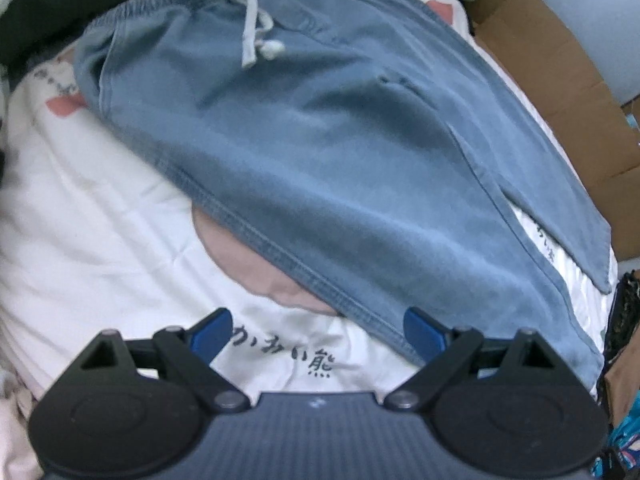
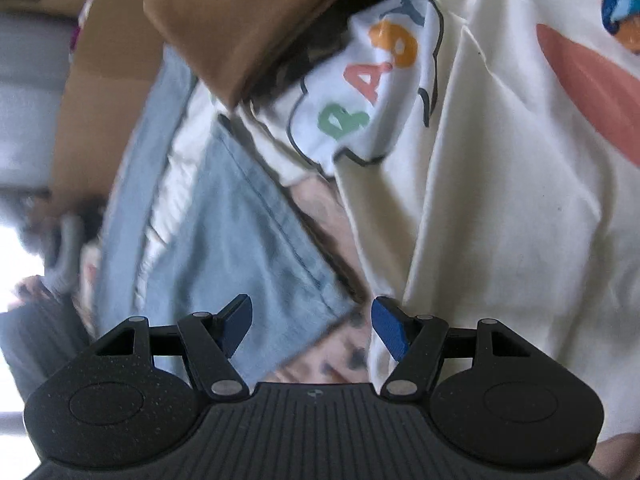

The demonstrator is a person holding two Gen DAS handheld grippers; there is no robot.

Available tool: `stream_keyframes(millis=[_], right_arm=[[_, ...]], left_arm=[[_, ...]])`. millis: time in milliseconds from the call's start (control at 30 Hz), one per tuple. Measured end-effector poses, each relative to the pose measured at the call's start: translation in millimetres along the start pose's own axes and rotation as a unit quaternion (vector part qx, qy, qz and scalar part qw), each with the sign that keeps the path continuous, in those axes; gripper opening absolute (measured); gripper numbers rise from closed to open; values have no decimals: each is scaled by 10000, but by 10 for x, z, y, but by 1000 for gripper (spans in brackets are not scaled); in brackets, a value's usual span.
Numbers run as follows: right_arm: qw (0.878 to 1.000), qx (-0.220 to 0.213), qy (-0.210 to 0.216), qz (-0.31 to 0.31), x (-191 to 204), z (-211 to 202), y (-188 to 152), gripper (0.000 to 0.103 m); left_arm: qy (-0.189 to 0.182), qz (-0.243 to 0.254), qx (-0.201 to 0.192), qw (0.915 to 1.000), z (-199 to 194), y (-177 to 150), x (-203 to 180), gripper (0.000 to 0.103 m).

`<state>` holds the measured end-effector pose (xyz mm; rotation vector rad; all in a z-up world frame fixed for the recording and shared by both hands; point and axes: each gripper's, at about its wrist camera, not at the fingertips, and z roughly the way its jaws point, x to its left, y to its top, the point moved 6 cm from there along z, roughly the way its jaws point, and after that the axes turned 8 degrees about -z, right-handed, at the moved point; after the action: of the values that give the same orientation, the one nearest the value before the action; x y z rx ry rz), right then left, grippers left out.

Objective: Fold clothes

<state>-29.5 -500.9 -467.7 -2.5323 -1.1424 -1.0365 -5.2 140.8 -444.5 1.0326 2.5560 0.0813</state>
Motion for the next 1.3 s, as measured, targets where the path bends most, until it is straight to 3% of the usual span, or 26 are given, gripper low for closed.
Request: stream_keyframes(millis=[167, 300, 467, 667, 900, 1100, 1133, 1200, 1300], right_arm=[[9993, 137, 349, 40, 70, 6, -17, 72], [9991, 314, 232, 176, -36, 165, -122, 72], [9993, 5, 294, 239, -97, 266, -138, 71], [9991, -167, 392, 51, -32, 285, -55, 53], [9938, -205, 1094, -11, 135, 182, 26, 52], [9977, 12, 665, -156, 49, 361, 50, 52], [9982, 55, 558, -199, 34, 399, 51, 50], [9989, 121, 325, -330, 30, 433, 33, 22], [9985, 169, 106, -517, 60, 414, 34, 10]], left_arm=[[-31, -121, 89, 9999, 91, -38, 62, 94], [-52, -391, 118, 9992, 176, -31, 110, 94], [-177, -644, 86, 9977, 240, -3, 117, 94], [-174, -706, 86, 9973, 318, -19, 112, 94], [-650, -820, 7, 9945, 343, -8, 43, 95], [-986, -1129, -8, 9887, 391, -39, 15, 95], [-1019, -1187, -11, 9877, 403, -51, 29, 95], [-1083, -1306, -15, 9855, 427, -77, 66, 95], [-1179, -1483, -20, 9819, 464, -116, 123, 93]])
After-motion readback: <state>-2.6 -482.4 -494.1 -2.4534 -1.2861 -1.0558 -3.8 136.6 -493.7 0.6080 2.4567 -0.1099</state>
